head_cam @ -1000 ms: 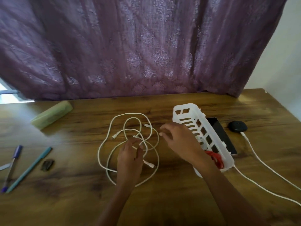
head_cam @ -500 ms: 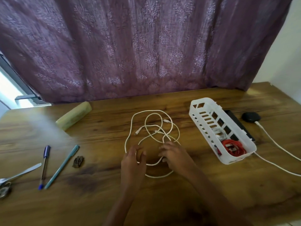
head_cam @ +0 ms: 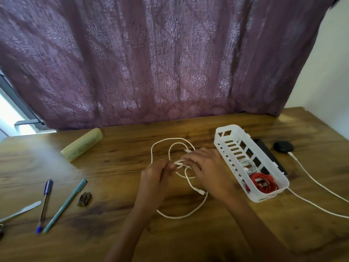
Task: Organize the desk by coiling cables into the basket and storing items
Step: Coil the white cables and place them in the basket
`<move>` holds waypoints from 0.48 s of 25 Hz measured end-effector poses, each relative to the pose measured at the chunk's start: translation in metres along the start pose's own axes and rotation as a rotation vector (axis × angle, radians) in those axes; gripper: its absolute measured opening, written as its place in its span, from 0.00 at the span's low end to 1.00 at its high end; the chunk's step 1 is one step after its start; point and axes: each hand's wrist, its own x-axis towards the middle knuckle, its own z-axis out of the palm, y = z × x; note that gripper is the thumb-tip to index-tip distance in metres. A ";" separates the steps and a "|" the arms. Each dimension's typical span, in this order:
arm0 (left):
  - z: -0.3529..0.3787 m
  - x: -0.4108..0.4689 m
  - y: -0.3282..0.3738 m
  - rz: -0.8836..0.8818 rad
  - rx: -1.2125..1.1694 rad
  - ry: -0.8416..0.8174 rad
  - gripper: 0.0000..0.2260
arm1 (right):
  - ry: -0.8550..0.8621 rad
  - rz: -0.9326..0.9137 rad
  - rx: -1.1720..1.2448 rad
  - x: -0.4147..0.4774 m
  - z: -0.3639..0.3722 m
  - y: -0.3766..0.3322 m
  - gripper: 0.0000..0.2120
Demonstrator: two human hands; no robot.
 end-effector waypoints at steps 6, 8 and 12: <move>-0.018 0.024 0.023 0.007 -0.139 0.163 0.14 | -0.047 0.113 0.176 0.022 -0.021 0.021 0.06; -0.019 0.028 0.033 0.034 -0.236 0.202 0.14 | -0.132 0.167 0.236 0.026 -0.016 0.020 0.07; -0.029 0.038 0.042 0.045 -0.339 0.294 0.13 | -0.207 0.227 0.261 0.033 -0.007 0.021 0.10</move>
